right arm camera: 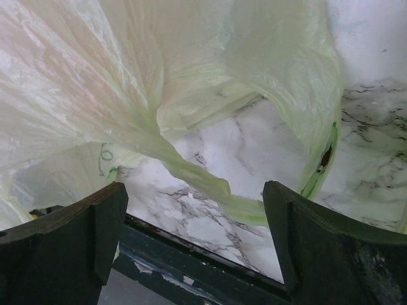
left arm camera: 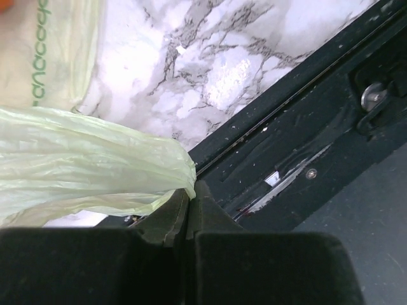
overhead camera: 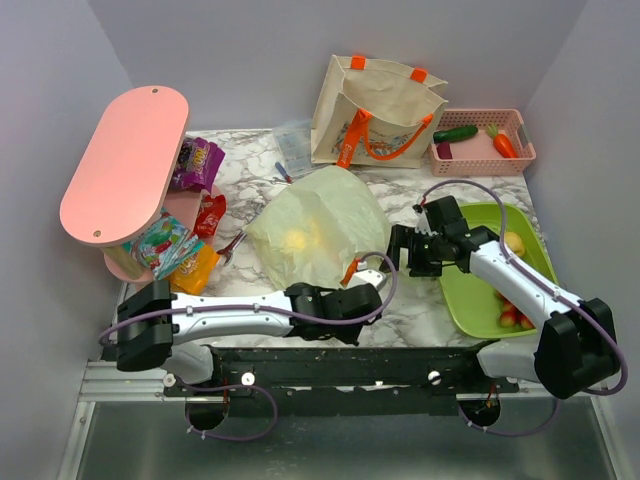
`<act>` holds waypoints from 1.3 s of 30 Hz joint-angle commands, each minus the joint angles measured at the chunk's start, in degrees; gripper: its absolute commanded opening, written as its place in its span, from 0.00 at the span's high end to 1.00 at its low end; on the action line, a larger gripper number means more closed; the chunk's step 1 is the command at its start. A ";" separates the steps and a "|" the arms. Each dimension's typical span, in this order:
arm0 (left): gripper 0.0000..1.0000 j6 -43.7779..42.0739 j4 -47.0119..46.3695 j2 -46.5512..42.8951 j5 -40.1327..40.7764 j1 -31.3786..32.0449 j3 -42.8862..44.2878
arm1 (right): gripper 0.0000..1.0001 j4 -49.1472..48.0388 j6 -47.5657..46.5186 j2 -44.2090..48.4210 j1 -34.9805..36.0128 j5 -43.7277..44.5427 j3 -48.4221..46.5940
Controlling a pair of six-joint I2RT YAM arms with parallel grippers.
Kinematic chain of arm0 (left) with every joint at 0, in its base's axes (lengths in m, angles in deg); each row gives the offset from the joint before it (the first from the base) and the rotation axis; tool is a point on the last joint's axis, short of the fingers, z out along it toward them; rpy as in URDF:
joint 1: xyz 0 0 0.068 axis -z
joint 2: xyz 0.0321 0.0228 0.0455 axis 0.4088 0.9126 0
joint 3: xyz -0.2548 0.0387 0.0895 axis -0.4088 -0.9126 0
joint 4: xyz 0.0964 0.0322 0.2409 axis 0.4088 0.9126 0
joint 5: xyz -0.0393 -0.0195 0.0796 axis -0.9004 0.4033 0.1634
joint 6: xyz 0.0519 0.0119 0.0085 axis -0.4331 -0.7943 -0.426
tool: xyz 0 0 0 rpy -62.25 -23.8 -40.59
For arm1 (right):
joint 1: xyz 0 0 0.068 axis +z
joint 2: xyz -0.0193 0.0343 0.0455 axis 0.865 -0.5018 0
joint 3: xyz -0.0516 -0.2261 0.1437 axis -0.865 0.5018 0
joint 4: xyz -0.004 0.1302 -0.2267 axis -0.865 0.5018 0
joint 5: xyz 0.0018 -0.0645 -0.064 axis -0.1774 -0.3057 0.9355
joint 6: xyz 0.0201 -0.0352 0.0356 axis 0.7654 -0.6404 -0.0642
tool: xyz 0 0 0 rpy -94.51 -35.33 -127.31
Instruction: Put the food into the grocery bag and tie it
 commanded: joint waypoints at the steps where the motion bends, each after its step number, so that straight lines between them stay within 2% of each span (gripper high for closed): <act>1: 1.00 0.53 0.43 -4.81 -1.23 -1.58 -1.66 | 0.06 -2.66 -0.72 0.59 0.19 -6.55 1.12; 16: 1.00 1.34 -0.85 -13.88 -3.22 -4.39 -6.60 | 0.06 -6.57 -3.84 -8.30 0.84 -11.47 -1.07; 18: 1.00 1.61 -1.24 -14.30 -3.44 -4.52 -7.32 | 0.09 -7.10 -3.82 -8.26 1.56 -12.92 -0.51; 24: 1.00 1.73 -1.67 -14.84 -4.03 -5.16 -7.41 | 0.32 -7.96 -2.98 -7.50 3.38 -15.19 1.22; 30: 1.00 1.78 -2.11 -16.87 -5.35 -6.28 -6.73 | 0.58 -9.40 -1.99 -8.28 4.45 -18.64 2.54; 36: 1.00 1.71 -0.95 -20.93 -6.39 -8.29 -6.84 | 0.90 -10.96 -0.09 -7.81 5.26 -21.13 2.70; 39: 1.00 1.52 0.68 -23.53 -6.71 -9.77 -7.00 | 0.99 -10.99 0.65 -7.26 6.19 -22.49 1.39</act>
